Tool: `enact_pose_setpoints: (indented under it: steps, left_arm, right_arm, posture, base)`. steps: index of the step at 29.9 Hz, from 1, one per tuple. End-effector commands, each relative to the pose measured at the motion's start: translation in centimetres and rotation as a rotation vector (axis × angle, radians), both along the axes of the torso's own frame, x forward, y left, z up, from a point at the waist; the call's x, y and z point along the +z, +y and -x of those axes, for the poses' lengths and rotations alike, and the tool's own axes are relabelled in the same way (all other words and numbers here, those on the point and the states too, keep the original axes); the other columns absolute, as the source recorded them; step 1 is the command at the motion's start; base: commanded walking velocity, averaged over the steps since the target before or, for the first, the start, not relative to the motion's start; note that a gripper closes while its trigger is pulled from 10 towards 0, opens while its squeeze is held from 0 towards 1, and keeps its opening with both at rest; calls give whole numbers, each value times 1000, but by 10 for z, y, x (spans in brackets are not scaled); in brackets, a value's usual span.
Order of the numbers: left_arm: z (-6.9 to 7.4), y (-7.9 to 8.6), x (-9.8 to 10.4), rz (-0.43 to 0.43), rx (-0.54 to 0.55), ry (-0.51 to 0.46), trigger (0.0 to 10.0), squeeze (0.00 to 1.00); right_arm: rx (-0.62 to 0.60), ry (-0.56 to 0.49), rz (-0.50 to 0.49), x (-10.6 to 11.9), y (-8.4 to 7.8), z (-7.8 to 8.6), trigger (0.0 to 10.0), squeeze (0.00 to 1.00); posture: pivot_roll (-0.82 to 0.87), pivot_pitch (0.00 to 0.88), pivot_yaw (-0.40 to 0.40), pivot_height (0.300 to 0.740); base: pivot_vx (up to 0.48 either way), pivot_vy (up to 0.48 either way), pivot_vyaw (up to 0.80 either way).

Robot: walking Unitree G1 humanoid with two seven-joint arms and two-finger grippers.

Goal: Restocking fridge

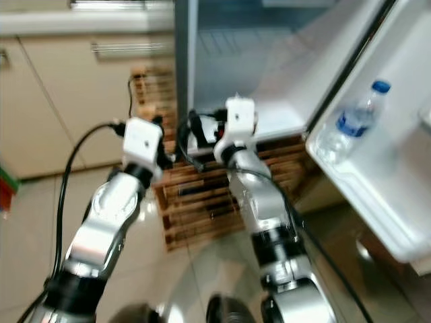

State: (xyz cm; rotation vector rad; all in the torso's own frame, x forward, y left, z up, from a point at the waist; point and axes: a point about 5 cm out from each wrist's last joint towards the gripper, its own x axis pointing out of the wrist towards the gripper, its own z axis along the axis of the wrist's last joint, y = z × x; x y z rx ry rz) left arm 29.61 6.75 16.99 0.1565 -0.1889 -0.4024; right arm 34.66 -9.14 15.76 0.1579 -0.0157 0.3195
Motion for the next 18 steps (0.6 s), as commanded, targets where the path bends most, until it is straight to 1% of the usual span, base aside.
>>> enact_pose_setpoints:
  steps: [1, 4, 7, 10, 11, 18]
  left_arm:
    - [1, 3, 0, -9, 2, -10, 10000, 0]
    - [2, 3, 1, -16, -6, -16, 10000, 0]
    - [2, 4, 0, -20, -5, -14, 10000, 0]
    - [1, 3, 0, -20, -9, -10, 10000, 0]
    - [1, 3, -1, -22, -13, -8, 10000, 0]
    - [0, 5, -1, -27, -4, -19, 10000, 0]
  right_arm:
    - [19, -24, 12, 6, 8, 1, 10000, 0]
    - [13, -29, 36, 3, 8, 2, 10000, 0]
    - [11, -30, 48, 1, 9, 3, 10000, 0]
    - [4, -33, 39, 1, 8, 3, 10000, 0]
    - [-2, -40, 59, 2, 7, 2, 10000, 0]
    - [0, -50, 64, 2, 10, 2, 10000, 0]
  posture:
    - [68, 118, -69, 740]
    - [68, 116, -66, 740]
    - [69, 112, -65, 740]
    - [70, 108, -66, 740]
    - [71, 104, -65, 740]
    - [73, 95, -62, 740]
  base:
    - [240, -412, 650]
    - [80, -412, 679]
    - [255, -405, 675]
    - [280, -386, 619]
    - [311, -364, 450]
    - [320, -354, 0]
